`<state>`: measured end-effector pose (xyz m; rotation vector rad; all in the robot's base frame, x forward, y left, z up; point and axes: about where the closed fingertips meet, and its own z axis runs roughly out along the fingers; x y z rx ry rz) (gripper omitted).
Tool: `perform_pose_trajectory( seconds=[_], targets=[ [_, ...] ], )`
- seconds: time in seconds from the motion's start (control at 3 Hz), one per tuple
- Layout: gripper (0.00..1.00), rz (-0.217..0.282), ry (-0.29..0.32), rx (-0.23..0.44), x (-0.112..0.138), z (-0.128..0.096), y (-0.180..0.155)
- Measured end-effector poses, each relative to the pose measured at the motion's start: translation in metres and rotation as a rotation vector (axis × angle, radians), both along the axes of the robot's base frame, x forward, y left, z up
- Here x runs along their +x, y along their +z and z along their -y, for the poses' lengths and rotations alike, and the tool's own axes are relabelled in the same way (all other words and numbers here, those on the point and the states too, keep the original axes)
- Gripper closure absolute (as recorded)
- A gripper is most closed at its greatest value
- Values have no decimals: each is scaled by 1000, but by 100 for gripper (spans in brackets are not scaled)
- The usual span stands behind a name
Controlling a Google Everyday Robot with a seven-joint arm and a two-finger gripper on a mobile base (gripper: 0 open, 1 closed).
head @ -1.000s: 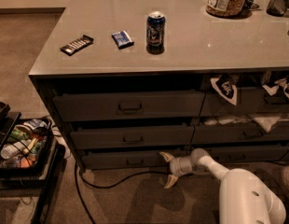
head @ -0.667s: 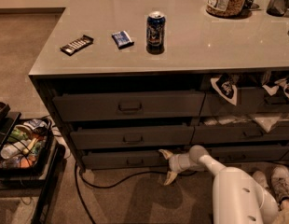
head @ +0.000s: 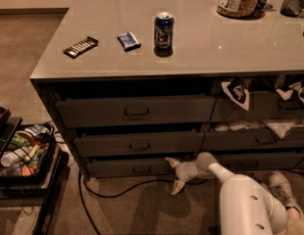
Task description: Open bottom drawer
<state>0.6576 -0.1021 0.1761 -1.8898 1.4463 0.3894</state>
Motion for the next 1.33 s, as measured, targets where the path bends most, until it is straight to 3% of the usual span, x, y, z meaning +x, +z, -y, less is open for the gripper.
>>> perform_pose_trajectory(
  seconds=[0.67,1.33],
  targets=[
    [0,91,8,-12,24,-16,-5],
    [0,196,-59,-49,49,-19,-5]
  ],
)
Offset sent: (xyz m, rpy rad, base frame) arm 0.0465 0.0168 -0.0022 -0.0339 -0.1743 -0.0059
